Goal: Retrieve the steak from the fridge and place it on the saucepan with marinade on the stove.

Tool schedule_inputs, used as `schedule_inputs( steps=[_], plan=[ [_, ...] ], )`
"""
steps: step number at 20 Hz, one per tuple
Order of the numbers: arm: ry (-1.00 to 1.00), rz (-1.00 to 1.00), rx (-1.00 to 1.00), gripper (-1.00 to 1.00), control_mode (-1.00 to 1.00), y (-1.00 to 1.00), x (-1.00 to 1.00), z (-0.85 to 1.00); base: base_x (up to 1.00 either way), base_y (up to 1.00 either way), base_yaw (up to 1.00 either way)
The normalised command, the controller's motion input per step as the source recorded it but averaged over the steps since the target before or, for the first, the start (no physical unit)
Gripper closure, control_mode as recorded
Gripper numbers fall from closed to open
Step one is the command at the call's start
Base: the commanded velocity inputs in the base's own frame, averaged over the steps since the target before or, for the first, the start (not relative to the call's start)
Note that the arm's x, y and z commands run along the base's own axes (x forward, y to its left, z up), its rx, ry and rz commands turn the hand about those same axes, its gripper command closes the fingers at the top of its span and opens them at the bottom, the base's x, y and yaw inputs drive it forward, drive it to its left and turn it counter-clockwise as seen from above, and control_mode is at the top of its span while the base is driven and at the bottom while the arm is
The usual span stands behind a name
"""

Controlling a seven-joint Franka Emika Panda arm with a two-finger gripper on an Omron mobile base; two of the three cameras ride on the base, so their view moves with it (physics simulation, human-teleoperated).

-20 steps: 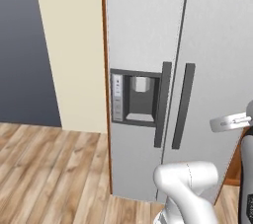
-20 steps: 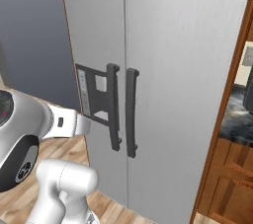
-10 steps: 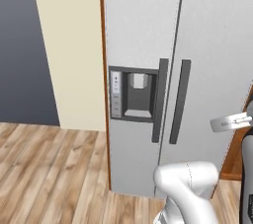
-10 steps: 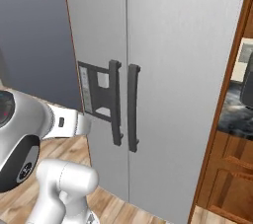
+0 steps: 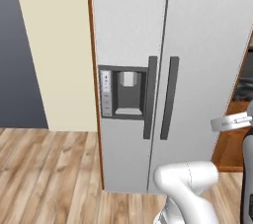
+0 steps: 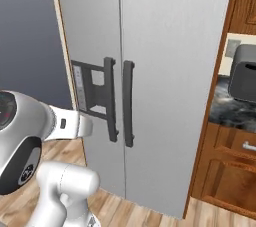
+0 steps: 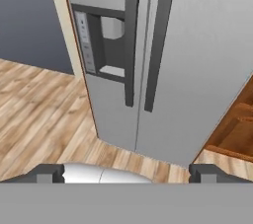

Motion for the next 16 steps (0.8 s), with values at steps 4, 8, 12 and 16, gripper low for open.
schedule_inputs(
  steps=[4, 8, 12, 16],
  plan=[
    [0.00, 0.00, 0.00, -1.00, 1.00, 0.00, 0.00, 0.00, 0.00, 0.00, -0.35],
    [0.00, 0.00, 0.00, -1.00, 1.00, 0.00, 0.00, 0.00, 0.00, 0.14, -0.35],
    [0.00, 0.00, 0.00, -1.00, 1.00, 0.00, 0.00, 0.00, 0.00, 0.25, -0.29],
    [0.00, 0.00, 0.00, -1.00, 1.00, 0.00, 0.00, 0.00, 0.04, 0.20, -0.17]
  ],
)
